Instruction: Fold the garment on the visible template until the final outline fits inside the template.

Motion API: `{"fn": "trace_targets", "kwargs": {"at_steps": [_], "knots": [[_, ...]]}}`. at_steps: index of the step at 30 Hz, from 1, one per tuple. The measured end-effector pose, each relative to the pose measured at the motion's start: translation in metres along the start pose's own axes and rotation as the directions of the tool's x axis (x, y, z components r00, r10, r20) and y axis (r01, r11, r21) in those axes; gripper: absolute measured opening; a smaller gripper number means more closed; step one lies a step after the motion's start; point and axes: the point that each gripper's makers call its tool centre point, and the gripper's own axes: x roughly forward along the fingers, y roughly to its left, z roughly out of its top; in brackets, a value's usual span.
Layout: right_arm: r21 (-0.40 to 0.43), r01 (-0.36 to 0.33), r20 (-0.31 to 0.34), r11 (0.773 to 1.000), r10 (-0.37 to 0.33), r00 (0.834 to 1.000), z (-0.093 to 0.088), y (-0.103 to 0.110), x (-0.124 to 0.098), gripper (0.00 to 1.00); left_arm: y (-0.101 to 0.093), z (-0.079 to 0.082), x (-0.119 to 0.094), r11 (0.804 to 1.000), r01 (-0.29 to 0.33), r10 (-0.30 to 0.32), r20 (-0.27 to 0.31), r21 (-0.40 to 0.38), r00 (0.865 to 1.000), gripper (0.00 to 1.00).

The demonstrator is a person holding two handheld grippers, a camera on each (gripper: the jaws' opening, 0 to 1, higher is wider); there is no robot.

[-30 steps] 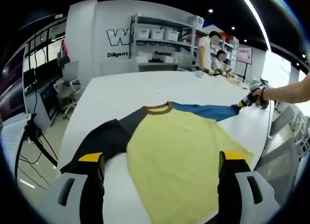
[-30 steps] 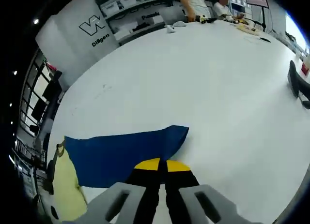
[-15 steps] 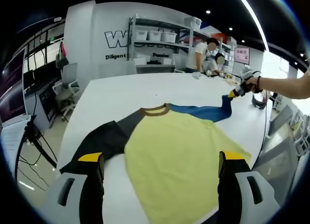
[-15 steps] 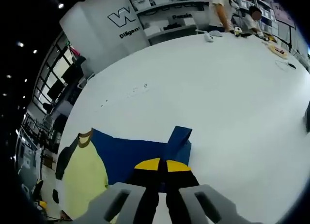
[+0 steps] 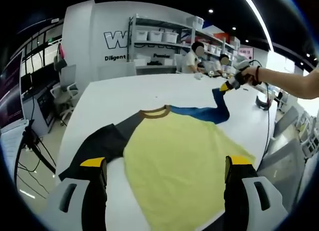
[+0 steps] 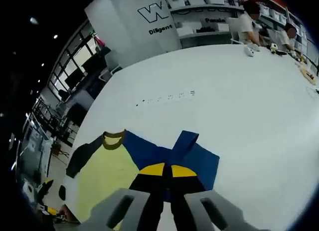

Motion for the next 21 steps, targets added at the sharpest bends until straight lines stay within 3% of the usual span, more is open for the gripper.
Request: {"fn": "trace_targets", "kwargs": {"at_steps": [10, 21], "knots": [[-0.073, -0.114, -0.002, 0.991, 0.114, 0.994, -0.002, 0.076, 0.011, 0.0, -0.008, -0.004, 0.002, 0.999, 0.036, -0.035, -0.022, 0.025, 0.999, 0.99], [-0.138, -0.188, -0.021, 0.972, 0.186, 0.982, -0.004, 0.139, 0.027, 0.0, -0.026, -0.005, 0.002, 0.993, 0.1, -0.098, -0.026, 0.064, 0.995, 0.99]]}}
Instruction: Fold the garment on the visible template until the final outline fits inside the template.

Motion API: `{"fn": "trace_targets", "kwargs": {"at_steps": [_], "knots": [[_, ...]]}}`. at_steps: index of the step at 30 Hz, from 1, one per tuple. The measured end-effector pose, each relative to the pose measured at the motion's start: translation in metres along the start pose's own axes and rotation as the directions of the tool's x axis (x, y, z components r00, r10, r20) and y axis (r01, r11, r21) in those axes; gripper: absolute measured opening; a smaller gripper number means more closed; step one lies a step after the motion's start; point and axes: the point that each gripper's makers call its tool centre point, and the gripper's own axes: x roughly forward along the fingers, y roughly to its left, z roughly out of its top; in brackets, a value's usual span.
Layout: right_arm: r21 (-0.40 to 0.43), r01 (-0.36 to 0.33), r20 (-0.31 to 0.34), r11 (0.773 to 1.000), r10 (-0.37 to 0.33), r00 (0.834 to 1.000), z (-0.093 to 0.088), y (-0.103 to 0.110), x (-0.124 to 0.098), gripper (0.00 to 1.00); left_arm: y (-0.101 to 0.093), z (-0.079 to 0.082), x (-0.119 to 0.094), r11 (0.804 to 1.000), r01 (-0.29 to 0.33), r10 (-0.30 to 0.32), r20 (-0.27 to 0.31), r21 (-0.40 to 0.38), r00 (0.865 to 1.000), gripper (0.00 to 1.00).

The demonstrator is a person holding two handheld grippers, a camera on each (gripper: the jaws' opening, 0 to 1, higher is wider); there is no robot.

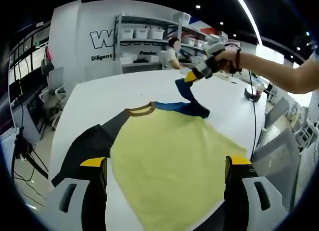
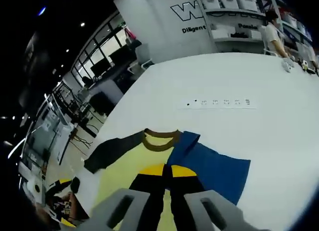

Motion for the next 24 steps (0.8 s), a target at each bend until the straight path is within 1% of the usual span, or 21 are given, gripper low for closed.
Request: {"fn": "trace_targets", "kwargs": {"at_steps": [1, 5, 8, 11, 17, 24], "knots": [[-0.003, -0.013, 0.003, 1.0, 0.013, 1.0, 0.001, 0.009, 0.003, 0.0, 0.001, 0.0, 0.0, 1.0, 0.001, -0.001, 0.0, 0.0, 1.0, 0.99], [-0.023, -0.041, -0.003, 0.999, 0.041, 0.999, 0.003, 0.028, 0.013, 0.0, 0.005, 0.0, -0.001, 1.0, -0.004, 0.004, 0.004, -0.004, 1.0, 0.99], [-0.028, -0.05, -0.006, 0.998, 0.05, 0.999, 0.003, 0.037, 0.017, 0.0, 0.007, 0.0, -0.002, 1.0, -0.006, 0.006, 0.009, -0.01, 1.0, 0.99], [-0.043, -0.069, -0.006, 0.997, 0.069, 0.998, 0.004, 0.059, 0.028, 0.0, 0.005, 0.0, -0.003, 1.0, 0.008, -0.008, 0.016, -0.008, 1.0, 0.99], [-0.073, -0.068, -0.008, 0.995, 0.067, 0.998, 0.004, 0.077, 0.039, 0.0, 0.006, -0.001, -0.002, 1.0, 0.016, -0.016, 0.012, -0.003, 1.0, 0.99], [-0.085, -0.099, -0.003, 0.991, 0.099, 0.995, 0.007, 0.105, 0.051, 0.0, 0.003, -0.003, -0.001, 0.999, 0.033, -0.033, 0.003, 0.002, 0.999, 0.99]]}}
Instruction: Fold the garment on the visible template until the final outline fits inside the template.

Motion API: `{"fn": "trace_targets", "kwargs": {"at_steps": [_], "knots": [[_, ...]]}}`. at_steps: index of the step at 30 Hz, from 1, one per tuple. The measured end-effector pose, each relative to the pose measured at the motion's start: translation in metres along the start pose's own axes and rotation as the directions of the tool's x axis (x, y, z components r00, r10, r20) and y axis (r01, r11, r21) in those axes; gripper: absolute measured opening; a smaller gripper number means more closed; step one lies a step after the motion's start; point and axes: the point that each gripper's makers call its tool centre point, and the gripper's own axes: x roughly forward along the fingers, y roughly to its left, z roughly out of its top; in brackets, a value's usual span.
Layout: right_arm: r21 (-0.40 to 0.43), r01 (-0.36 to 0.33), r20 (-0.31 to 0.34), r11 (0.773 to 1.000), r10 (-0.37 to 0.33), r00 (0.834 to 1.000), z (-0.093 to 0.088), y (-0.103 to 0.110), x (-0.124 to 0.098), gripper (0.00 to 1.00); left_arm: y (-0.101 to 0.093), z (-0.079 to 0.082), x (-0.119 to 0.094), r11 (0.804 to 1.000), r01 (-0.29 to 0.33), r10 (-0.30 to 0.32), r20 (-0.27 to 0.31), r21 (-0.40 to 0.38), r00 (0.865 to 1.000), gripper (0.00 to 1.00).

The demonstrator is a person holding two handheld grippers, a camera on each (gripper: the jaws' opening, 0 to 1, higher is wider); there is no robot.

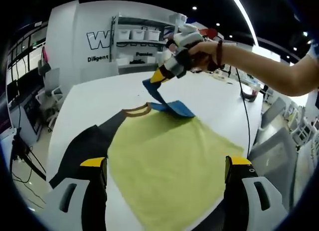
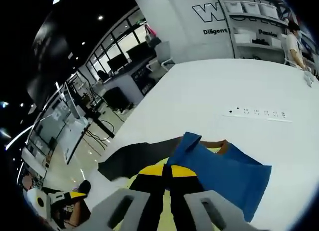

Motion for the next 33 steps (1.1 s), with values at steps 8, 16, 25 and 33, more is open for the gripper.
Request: {"fn": "trace_targets", "kwargs": {"at_steps": [8, 16, 25, 33], "knots": [[-0.009, -0.037, -0.028, 0.999, 0.036, 0.999, -0.012, 0.031, 0.024, 0.0, 0.003, 0.005, -0.005, 0.999, -0.025, 0.024, 0.029, 0.033, 0.999, 0.99], [-0.031, -0.052, -0.102, 0.998, 0.049, 0.994, -0.042, 0.048, 0.048, 0.0, 0.005, 0.01, -0.007, 0.999, -0.03, 0.027, 0.06, 0.04, 0.998, 0.99], [-0.046, -0.056, -0.14, 0.997, 0.049, 0.989, -0.061, 0.048, 0.064, 0.0, 0.008, 0.002, -0.008, 0.999, -0.037, 0.035, 0.042, 0.038, 0.998, 0.99], [-0.093, -0.09, -0.208, 0.992, 0.069, 0.976, -0.093, 0.055, 0.075, 0.0, 0.01, 0.002, -0.007, 0.999, -0.042, 0.041, 0.037, 0.035, 0.998, 0.99]]}}
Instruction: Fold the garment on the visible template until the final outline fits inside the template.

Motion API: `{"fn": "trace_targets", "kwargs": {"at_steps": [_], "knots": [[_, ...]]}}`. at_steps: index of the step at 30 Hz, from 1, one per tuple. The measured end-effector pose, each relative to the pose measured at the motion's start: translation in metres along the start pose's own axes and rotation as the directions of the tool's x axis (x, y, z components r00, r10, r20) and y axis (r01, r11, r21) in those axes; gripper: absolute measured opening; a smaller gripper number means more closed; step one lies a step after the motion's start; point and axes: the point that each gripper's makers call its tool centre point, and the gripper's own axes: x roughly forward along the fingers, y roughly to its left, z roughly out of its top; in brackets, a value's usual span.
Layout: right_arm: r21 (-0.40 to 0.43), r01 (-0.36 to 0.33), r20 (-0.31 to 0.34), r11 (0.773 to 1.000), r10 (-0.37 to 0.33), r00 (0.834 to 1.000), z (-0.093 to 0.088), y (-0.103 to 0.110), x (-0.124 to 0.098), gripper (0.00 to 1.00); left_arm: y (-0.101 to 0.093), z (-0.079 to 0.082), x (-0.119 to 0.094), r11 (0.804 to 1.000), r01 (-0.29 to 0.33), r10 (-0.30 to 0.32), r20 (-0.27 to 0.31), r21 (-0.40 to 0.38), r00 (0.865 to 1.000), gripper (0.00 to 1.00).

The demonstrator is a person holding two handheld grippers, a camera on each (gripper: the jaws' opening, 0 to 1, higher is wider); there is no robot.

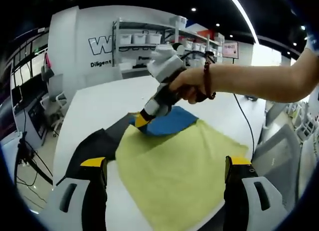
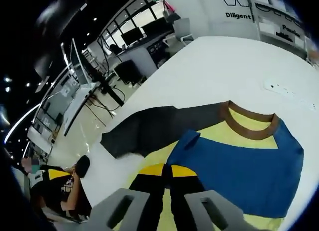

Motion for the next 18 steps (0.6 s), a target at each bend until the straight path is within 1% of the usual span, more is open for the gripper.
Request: {"fn": "trace_targets", "kwargs": {"at_steps": [3, 6, 7, 8, 10, 13, 14, 16, 17, 18], "knots": [[-0.006, -0.005, -0.025, 1.0, 0.004, 1.0, -0.009, 0.001, 0.008, 0.0, 0.0, -0.001, 0.0, 1.0, 0.0, 0.0, -0.001, -0.004, 1.0, 0.99], [-0.032, -0.003, -0.034, 0.999, 0.002, 0.999, -0.013, 0.002, 0.013, 0.0, 0.001, -0.004, -0.001, 1.0, 0.0, 0.0, -0.01, -0.009, 1.0, 0.99], [-0.058, 0.0, -0.044, 0.998, -0.003, 0.999, -0.017, 0.003, 0.014, 0.0, 0.001, -0.006, -0.001, 1.0, -0.002, 0.002, -0.014, -0.013, 1.0, 0.99], [-0.066, 0.001, -0.043, 0.998, -0.004, 0.999, -0.018, 0.003, 0.015, 0.0, 0.001, -0.006, -0.002, 1.0, -0.004, 0.004, -0.015, -0.013, 1.0, 0.99], [-0.079, -0.004, -0.056, 0.997, -0.001, 0.998, -0.023, 0.004, 0.019, 0.0, 0.004, -0.008, -0.004, 1.0, -0.018, 0.018, -0.017, -0.022, 1.0, 0.99], [-0.074, -0.028, -0.069, 0.997, 0.023, 0.997, -0.028, 0.009, 0.023, 0.0, 0.008, -0.008, -0.006, 0.999, -0.029, 0.029, -0.008, -0.033, 1.0, 0.99], [-0.063, -0.052, -0.077, 0.997, 0.047, 0.996, -0.031, 0.014, 0.026, 0.0, 0.009, -0.008, -0.006, 0.999, -0.034, 0.034, -0.007, -0.037, 0.999, 0.99], [-0.047, -0.074, -0.083, 0.996, 0.069, 0.994, -0.034, 0.019, 0.03, 0.0, 0.01, -0.008, -0.007, 0.999, -0.039, 0.039, -0.007, -0.036, 0.999, 0.99], [-0.029, -0.08, -0.097, 0.996, 0.077, 0.992, -0.038, 0.021, 0.032, 0.0, 0.011, -0.008, -0.007, 0.998, -0.041, 0.041, -0.007, -0.037, 0.999, 0.99], [-0.036, -0.084, -0.105, 0.996, 0.08, 0.991, -0.041, 0.021, 0.033, 0.0, 0.011, -0.007, -0.007, 0.998, -0.042, 0.042, -0.003, -0.039, 0.999, 0.99]]}}
